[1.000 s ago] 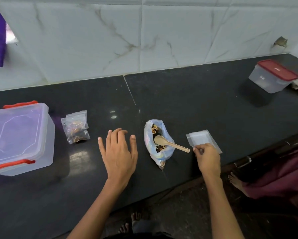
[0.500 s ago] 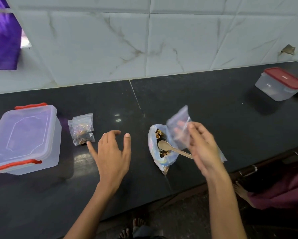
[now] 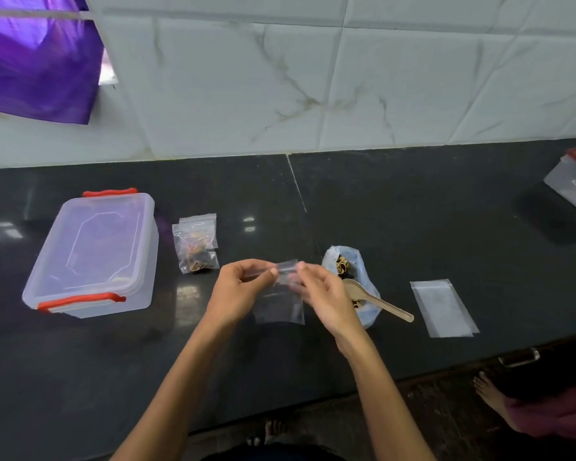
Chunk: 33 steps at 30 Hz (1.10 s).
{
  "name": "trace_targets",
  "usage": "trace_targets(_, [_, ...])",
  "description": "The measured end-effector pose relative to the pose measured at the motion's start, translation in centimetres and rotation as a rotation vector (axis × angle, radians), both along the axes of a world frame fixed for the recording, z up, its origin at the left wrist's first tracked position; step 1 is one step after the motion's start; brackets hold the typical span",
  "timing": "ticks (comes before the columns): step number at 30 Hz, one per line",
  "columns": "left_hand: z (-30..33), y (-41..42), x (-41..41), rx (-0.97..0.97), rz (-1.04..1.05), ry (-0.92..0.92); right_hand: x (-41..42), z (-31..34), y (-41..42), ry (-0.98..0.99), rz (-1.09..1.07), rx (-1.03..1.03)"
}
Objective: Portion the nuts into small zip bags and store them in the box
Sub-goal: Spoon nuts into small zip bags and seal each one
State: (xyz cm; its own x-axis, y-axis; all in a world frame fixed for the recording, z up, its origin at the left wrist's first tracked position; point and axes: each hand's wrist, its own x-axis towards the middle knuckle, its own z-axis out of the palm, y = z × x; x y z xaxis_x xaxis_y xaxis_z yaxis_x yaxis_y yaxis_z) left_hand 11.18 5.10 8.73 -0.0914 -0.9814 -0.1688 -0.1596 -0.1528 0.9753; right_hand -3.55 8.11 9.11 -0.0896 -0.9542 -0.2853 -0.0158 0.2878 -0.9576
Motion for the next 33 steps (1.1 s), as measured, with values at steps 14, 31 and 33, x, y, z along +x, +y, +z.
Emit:
trace_targets(14, [-0.5, -2.1, -0.9, 0.062, 0.322, 0.099, 2.9, -2.0, -3.6, 0.187, -0.329, -0.396])
trace_targets(31, [-1.0, -3.4, 0.0, -0.09, 0.173, -0.225, 2.5, -2.0, -5.3, 0.161, -0.022, -0.229])
trace_targets(33, [-0.9, -3.4, 0.1, -0.115, 0.166, -0.282, 2.4, -2.1, -5.5, 0.146, -0.01, -0.179])
